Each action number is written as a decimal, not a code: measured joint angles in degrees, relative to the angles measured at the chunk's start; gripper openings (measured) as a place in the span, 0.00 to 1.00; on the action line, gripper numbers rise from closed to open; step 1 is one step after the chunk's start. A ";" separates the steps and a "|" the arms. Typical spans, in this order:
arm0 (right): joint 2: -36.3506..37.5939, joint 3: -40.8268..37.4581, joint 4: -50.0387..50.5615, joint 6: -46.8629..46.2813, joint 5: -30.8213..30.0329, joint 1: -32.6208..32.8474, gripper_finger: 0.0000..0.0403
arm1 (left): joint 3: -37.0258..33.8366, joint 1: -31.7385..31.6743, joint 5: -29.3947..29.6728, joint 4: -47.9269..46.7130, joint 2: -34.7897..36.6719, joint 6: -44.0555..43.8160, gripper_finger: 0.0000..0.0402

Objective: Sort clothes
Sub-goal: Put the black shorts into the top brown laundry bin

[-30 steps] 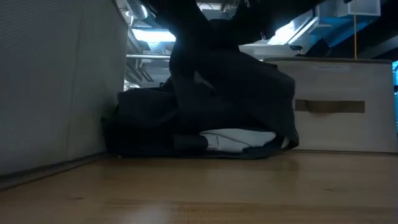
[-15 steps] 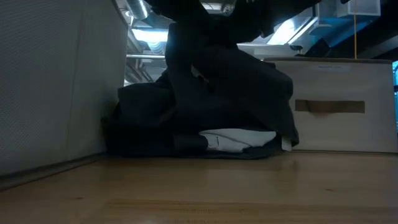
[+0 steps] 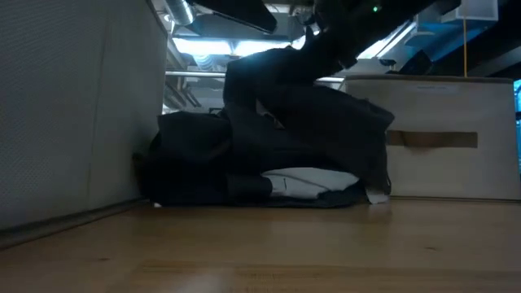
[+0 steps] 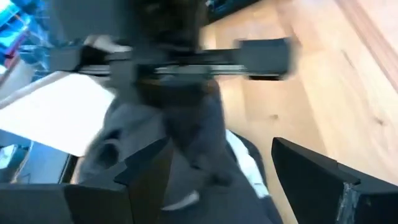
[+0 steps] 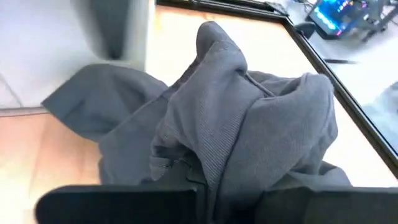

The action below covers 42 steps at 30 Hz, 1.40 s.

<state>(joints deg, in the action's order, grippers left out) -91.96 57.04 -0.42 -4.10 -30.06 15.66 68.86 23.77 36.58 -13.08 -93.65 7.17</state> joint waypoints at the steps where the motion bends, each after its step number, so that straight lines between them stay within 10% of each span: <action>1: 0.00 0.00 0.19 -0.17 0.15 -0.30 0.08 | 0.00 0.32 0.35 -0.03 0.00 0.57 0.66; 9: 0.00 -0.04 -3.59 4.59 7.82 0.40 0.08 | 0.00 -0.85 6.21 3.66 0.00 7.84 0.66; 22: -0.24 1.30 -9.14 24.87 1.58 5.42 0.08 | 0.15 -6.64 -12.08 1.34 0.17 -0.89 0.66; 42: 0.54 5.46 -13.88 28.09 6.15 5.72 0.08 | -0.02 -6.86 -11.98 1.43 -0.15 -1.15 0.66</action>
<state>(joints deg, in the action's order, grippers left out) -91.43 62.50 -14.31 23.99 -23.91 21.38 68.84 16.91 24.60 -11.65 -93.80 6.02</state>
